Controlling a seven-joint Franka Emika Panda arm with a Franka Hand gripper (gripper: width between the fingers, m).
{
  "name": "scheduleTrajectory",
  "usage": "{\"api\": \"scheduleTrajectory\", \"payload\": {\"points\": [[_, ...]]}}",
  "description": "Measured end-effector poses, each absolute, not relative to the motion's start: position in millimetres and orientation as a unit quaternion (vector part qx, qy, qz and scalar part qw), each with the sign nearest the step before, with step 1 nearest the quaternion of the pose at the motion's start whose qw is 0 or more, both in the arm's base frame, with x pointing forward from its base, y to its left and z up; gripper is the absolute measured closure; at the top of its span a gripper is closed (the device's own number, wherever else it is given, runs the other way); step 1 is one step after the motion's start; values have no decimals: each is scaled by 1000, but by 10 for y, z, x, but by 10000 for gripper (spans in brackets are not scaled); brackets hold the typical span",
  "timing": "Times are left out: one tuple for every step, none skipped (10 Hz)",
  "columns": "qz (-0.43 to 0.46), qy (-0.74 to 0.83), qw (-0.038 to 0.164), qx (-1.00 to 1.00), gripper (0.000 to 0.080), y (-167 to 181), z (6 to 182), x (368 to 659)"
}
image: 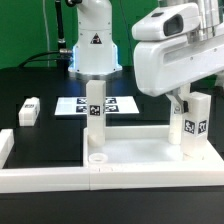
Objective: Assemble desk
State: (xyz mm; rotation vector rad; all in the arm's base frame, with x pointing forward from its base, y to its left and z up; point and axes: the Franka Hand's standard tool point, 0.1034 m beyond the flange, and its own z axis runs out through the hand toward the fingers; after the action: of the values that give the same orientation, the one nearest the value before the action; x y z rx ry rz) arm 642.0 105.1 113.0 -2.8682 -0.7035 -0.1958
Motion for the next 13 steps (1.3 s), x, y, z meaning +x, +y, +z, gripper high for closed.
{"api": "scheduleTrajectory", "payload": {"points": [[-66, -269, 90, -957, 151, 961, 1063, 6414], [-64, -246, 91, -963, 151, 976, 1073, 6416], [-64, -243, 92, -964, 258, 996, 1072, 6412], [-63, -239, 92, -965, 258, 995, 1070, 6411], [-62, -223, 94, -968, 447, 1001, 1070, 6411], [-59, -177, 96, -978, 447, 984, 1073, 6421], [-57, -149, 97, -982, 500, 977, 1073, 6424], [-55, -121, 99, -986, 500, 972, 1073, 6426], [-51, -65, 101, -991, 500, 972, 1075, 6432], [-47, -5, 101, -994, 500, 966, 1073, 6443], [-48, 22, 101, -993, 500, 960, 1071, 6454], [-49, 87, 107, -989, 500, 945, 1072, 6482], [-43, 156, 109, -981, 500, 951, 1068, 6486]]}}
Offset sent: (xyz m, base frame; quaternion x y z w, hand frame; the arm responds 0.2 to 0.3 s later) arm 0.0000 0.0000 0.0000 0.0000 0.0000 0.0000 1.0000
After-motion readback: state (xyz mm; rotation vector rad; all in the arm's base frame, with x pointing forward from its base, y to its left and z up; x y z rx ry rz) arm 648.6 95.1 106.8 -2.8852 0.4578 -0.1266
